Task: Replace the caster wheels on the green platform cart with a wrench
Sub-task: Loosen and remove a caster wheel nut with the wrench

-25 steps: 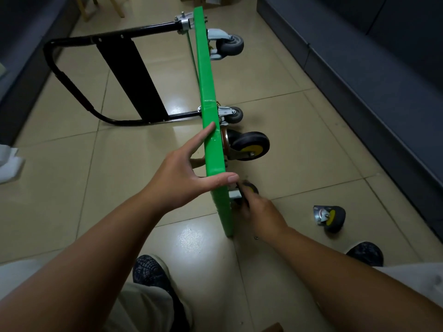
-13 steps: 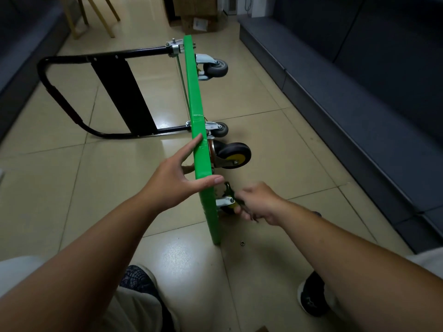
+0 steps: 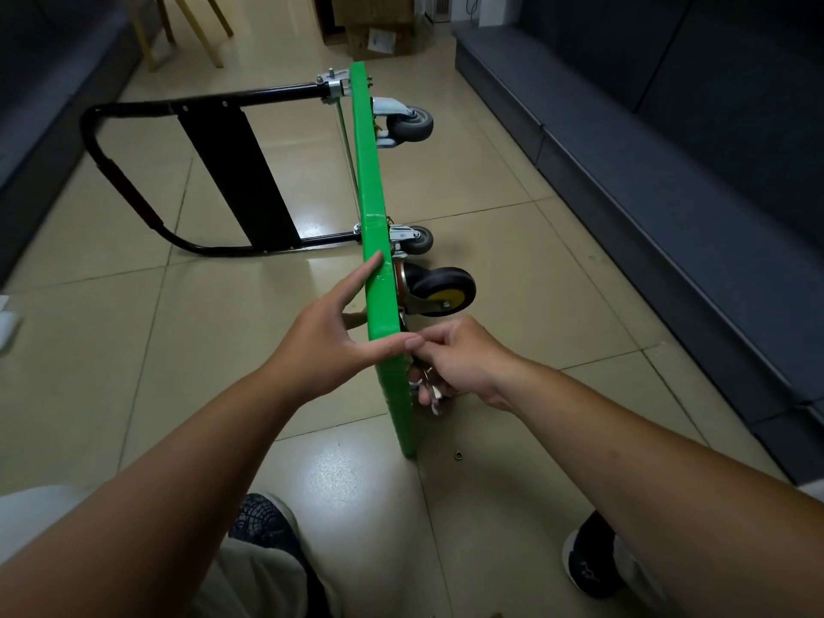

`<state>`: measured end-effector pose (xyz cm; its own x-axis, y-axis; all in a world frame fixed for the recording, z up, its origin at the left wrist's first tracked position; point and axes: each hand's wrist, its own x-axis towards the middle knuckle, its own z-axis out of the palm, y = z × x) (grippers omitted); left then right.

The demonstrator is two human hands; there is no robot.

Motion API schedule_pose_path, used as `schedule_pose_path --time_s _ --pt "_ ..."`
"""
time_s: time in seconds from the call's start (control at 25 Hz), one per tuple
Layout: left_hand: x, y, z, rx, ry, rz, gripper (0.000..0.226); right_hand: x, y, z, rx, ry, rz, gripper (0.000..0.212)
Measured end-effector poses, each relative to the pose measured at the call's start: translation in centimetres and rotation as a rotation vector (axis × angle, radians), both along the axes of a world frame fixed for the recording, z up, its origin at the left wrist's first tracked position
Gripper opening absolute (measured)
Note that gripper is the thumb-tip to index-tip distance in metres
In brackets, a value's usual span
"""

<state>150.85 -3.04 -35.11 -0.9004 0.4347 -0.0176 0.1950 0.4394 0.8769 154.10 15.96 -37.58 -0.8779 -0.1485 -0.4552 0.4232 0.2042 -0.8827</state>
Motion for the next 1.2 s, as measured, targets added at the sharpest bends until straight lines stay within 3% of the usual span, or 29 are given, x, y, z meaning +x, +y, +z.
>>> schedule_pose_path --time_s 0.16,0.28,0.44,0.52,0.64,0.72,0.8,0.92,1.0,1.08,1.2 --pt "-0.1 -0.1 -0.2 -0.001 0.001 -0.001 0.105 1.0 0.6 -3.4 0.064 0.175 0.100 0.021" --pt "-0.2 0.0 -0.2 0.018 -0.014 0.006 0.107 0.5 0.7 -6.4 0.371 0.365 0.152 0.029" --pt "-0.3 -0.1 -0.3 0.057 -0.025 0.014 0.107 -1.9 -0.3 -9.5 0.591 0.405 0.238 0.042" --pt "-0.3 -0.1 -0.3 0.062 -0.025 0.016 0.106 -2.6 -0.7 -10.4 0.633 0.449 0.262 0.048" --pt "-0.4 0.0 -0.2 0.044 -0.013 0.011 0.106 -1.3 -0.4 -10.7 0.619 0.479 0.149 0.040" --pt "-0.3 0.0 0.0 0.026 -0.022 0.008 0.106 0.9 0.9 -11.6 0.732 0.339 0.177 0.038" --pt "-0.1 0.1 0.2 0.011 -0.031 0.007 0.105 3.9 2.9 -12.7 0.896 -0.034 0.304 0.036" --pt "0.3 0.1 0.4 0.000 -0.026 0.015 0.104 6.9 5.8 -12.7 0.879 -0.479 0.372 0.035" --pt "0.3 0.1 0.4 0.002 -0.028 0.018 0.104 6.6 6.5 -11.6 0.870 -0.504 0.387 0.033" --pt "0.4 0.1 0.5 -0.008 -0.035 0.018 0.104 5.0 5.7 -9.7 0.877 -0.391 0.329 0.024" --pt "0.4 0.2 0.6 -0.015 -0.035 0.017 0.107 2.1 2.9 -5.4 0.499 -0.180 -0.099 0.022"
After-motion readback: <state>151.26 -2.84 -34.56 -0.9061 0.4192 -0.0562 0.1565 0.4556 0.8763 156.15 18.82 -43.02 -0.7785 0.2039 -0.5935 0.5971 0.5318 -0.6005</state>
